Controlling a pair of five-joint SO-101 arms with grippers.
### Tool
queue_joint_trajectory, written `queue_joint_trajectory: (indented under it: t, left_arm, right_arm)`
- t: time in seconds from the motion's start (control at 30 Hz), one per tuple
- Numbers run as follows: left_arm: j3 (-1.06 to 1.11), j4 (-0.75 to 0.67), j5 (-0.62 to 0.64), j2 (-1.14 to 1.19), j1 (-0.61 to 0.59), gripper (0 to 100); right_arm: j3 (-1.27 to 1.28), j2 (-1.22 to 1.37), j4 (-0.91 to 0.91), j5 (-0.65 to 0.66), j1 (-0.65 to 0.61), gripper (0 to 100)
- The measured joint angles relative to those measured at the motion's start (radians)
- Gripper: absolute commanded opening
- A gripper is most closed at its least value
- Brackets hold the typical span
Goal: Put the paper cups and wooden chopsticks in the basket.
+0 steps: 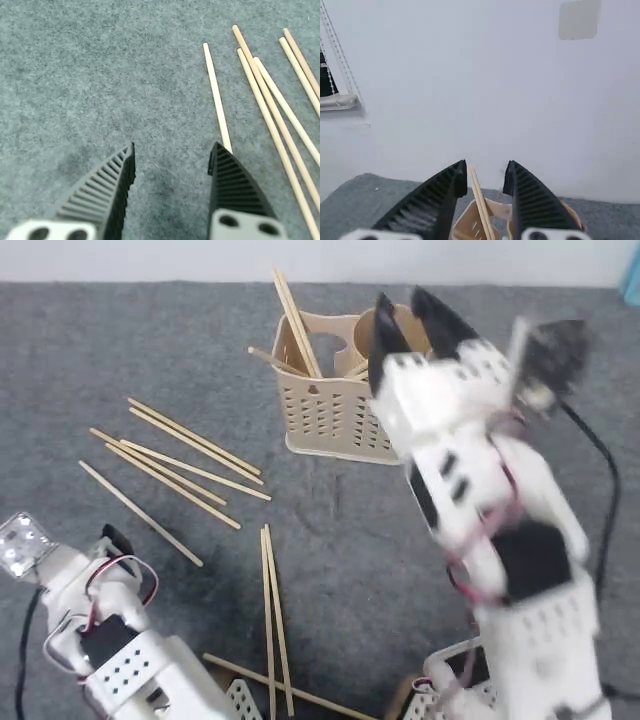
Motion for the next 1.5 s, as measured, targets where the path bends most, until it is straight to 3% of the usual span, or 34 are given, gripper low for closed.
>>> queue_joint_trajectory:
  t: [0.2, 0.33, 0.47, 0.6, 0.73, 0.83, 1.03, 1.5]
  left_arm:
    - [0.0, 0.0, 0.0, 0.0, 0.0, 23]
    - [0.0, 0.0, 0.0, 0.0, 0.0, 23]
    - [0.0, 0.0, 0.0, 0.0, 0.0, 23]
    - [0.0, 0.0, 0.0, 0.0, 0.0, 23]
    - [0.0, 0.0, 0.0, 0.0, 0.0, 23]
    - [0.0, 0.0, 0.0, 0.0, 0.0, 23]
    - [0.0, 0.0, 0.0, 0.0, 0.0, 23]
    - [0.0, 0.0, 0.0, 0.0, 0.0, 23]
  right_arm:
    - [0.003, -0.087, 0.345, 0.0, -0.239, 12.3]
    - [0.124, -0.083, 0.399, 0.0, -0.364, 12.3]
    - [0.361, -0.083, 0.261, 0.0, -0.391, 12.3]
    - [0.652, -0.081, -0.014, -0.018, -0.443, 12.3]
    - [0.875, -0.081, -0.276, -0.118, -0.453, 12.3]
    - [0.959, -0.081, -0.354, -0.167, -0.453, 12.3]
    - [0.996, -0.009, -0.445, -0.218, -0.454, 12.3]
    - [0.792, 0.589, -0.463, -0.272, -0.54, 12.3]
